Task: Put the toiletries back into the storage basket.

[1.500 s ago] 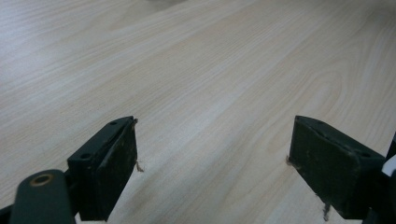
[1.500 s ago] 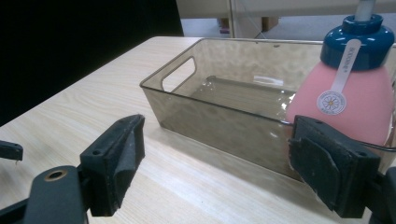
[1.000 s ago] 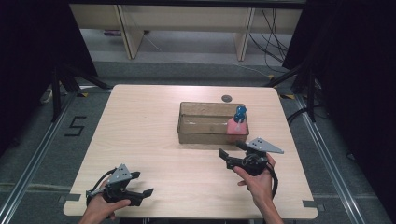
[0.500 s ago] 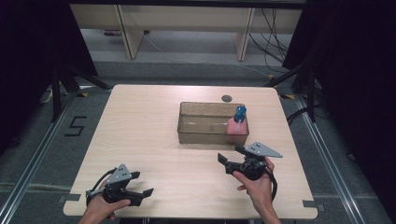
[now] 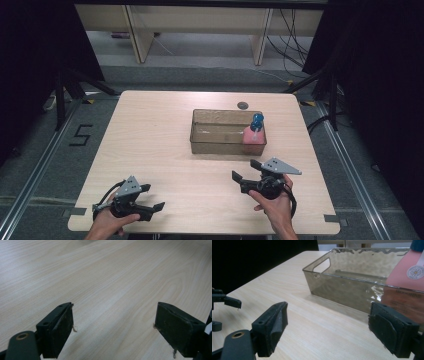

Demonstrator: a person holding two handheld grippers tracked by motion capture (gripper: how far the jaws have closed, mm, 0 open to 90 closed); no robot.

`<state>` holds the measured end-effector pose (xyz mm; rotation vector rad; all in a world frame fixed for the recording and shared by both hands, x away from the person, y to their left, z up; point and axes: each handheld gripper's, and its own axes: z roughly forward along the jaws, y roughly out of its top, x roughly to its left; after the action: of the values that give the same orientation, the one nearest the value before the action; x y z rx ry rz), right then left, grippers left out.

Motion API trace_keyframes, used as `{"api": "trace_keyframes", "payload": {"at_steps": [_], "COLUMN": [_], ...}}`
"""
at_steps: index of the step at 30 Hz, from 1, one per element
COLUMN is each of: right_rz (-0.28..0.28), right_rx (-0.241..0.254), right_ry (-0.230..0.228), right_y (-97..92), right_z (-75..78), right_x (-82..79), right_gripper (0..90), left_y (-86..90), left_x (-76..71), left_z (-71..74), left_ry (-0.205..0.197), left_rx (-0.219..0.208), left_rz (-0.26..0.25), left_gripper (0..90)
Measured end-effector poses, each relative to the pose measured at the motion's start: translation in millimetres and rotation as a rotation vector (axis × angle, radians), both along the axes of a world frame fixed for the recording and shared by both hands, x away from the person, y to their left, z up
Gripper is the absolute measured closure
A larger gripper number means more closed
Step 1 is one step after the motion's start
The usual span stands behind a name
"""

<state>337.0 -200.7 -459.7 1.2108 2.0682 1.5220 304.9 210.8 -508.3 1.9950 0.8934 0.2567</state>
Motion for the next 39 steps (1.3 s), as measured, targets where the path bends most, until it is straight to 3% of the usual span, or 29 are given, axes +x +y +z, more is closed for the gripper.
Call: {"api": "trace_keyframes", "payload": {"at_steps": [2, 3, 4, 7, 8, 10, 12, 13, 14, 17, 24, 25, 27, 29, 31, 33, 34, 35, 37, 39], "right_rz": [0.004, 0.000, -0.001, 0.021, 0.020, 0.023, 0.017, 0.029, 0.033, 0.039, 0.028, 0.036, 0.038, 0.036, 0.032, 0.049, 0.026, 0.029, 0.040, 0.041], "right_rx": [-0.002, -0.030, -0.018, -0.027, -0.003, -0.031, -0.010, -0.036, -0.009, -0.026, -0.043, -0.049, -0.043, -0.059, -0.038, -0.042, -0.042, -0.065, -0.052, -0.072], "right_ry": [-0.005, -0.020, 0.006, -0.015, 0.003, -0.024, -0.003, -0.018, -0.002, -0.025, -0.007, -0.044, -0.015, -0.012, 0.012, -0.002, 0.040, 0.009, 0.005, 0.008], "right_y": [0.5, 0.2, 1.4, 1.0, 3.0, 2.1, 4.0, 1.8, 3.4, 3.3, 3.2, 2.8, 3.1, 2.8, 4.9, 4.7, 5.0, 3.7, 3.7, 1.8], "right_z": [-0.9, -1.9, -1.5, -3.1, -3.8, -4.7, -5.4, -4.6, -5.3, -7.5, -9.7, -11.0, -10.1, -10.6, -12.0, -13.4, -12.0, -13.2, -14.1, -13.8], "right_x": [-2.0, -2.0, -4.9, -6.5, -7.9, -8.4, -10.9, -11.6, -12.7, -14.0, -19.4, -18.0, -20.6, -21.8, -24.0, -23.4, -27.3, -25.3, -25.9, -26.9], "right_gripper": [16.5, 16.3, 16.2, 16.1, 16.0, 15.9, 15.6, 15.5, 15.5, 15.5, 15.3, 15.3, 15.3, 15.3, 15.3, 15.3, 15.3, 15.3, 15.3, 15.3], "left_y": [0.6, 0.6, -0.1, 0.1, 0.1, 0.1, 0.1, 0.0, 0.0, -0.2, -0.1, -0.1, -0.2, -0.4, -0.2, -0.5, -0.5, -0.5, -0.5, -0.6], "left_x": [0.5, 0.4, 0.0, 0.0, 0.0, -0.1, -0.3, -0.3, -0.3, -0.1, -0.3, -0.4, -0.3, -0.3, -0.5, -0.2, -0.3, -0.3, -0.3, -0.3], "left_z": [0.2, 0.2, 0.1, 0.1, 0.1, 0.2, 0.4, 0.4, 0.3, 0.2, 0.4, 0.4, 0.4, 0.5, 0.5, 0.3, 0.4, 0.4, 0.3, 0.3], "left_ry": [0.000, -0.001, 0.000, 0.001, 0.000, 0.000, 0.000, 0.000, 0.000, 0.001, 0.000, 0.001, 0.000, 0.004, 0.000, 0.001, 0.001, 0.001, 0.001, 0.000], "left_rx": [0.009, 0.008, -0.001, 0.000, 0.000, 0.000, 0.000, 0.000, 0.001, 0.000, 0.000, -0.001, -0.001, -0.005, -0.002, -0.011, -0.014, -0.013, -0.011, -0.006], "left_rz": [-0.003, -0.003, 0.000, 0.000, -0.002, -0.001, -0.001, -0.001, -0.001, -0.001, -0.001, 0.000, -0.001, -0.005, 0.000, -0.003, 0.000, -0.001, -0.003, -0.002], "left_gripper": [14.8, 14.8, 14.8, 14.8, 14.8, 14.8, 14.8, 14.8, 14.8, 14.8, 14.8, 14.8, 14.7, 14.8, 14.8, 14.8, 14.8, 14.8, 14.8, 14.8]}}
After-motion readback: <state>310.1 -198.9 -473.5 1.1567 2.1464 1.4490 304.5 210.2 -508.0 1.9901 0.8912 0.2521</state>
